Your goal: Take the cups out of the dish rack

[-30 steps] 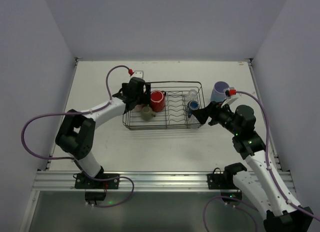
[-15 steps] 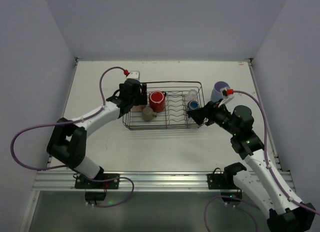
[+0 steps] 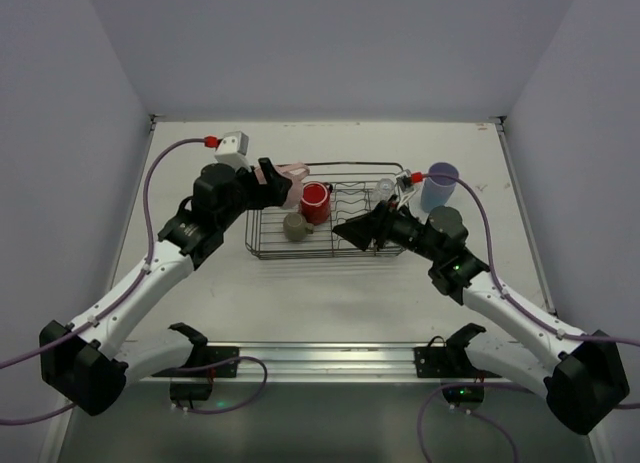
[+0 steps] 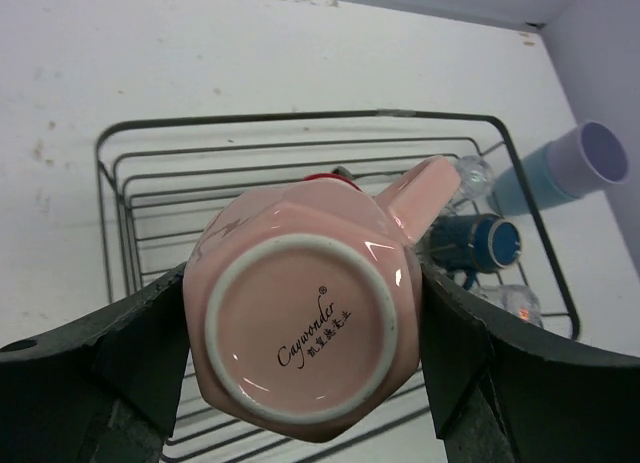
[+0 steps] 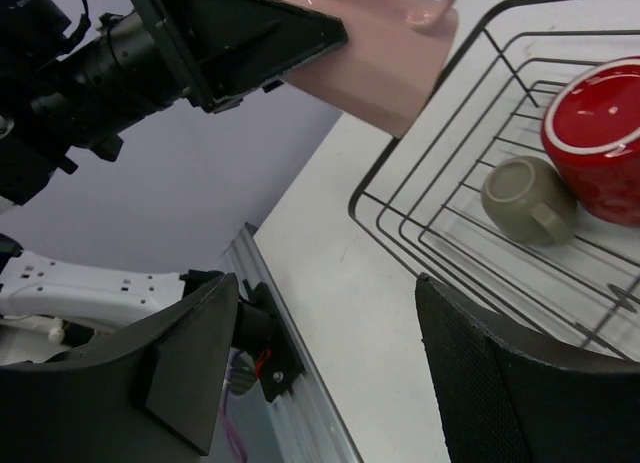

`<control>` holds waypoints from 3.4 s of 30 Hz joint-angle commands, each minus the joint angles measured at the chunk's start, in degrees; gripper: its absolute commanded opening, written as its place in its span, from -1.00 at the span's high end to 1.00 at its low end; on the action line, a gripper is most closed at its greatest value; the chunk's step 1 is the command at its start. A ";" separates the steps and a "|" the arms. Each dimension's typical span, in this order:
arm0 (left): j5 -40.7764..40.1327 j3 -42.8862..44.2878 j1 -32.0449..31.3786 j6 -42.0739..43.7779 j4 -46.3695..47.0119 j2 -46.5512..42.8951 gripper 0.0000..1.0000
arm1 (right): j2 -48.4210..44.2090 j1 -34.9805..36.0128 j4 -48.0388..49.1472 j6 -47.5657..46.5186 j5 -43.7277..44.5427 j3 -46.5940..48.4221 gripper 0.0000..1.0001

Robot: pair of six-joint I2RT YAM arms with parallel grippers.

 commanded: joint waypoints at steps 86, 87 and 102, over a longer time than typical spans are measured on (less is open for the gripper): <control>5.96 -16.16 -5.31 11.57 -14.25 -41.27 -1.00 | 21.29 -31.64 -48.31 -22.85 32.77 23.41 1.00; 6.05 -16.16 -5.31 11.57 -14.25 -41.27 -1.00 | 22.09 -31.64 -48.13 -22.85 32.42 23.24 1.00; 3.24 -15.37 -4.95 11.83 -15.13 -37.58 -1.00 | 24.92 -34.36 -48.39 -22.41 32.24 24.64 -0.06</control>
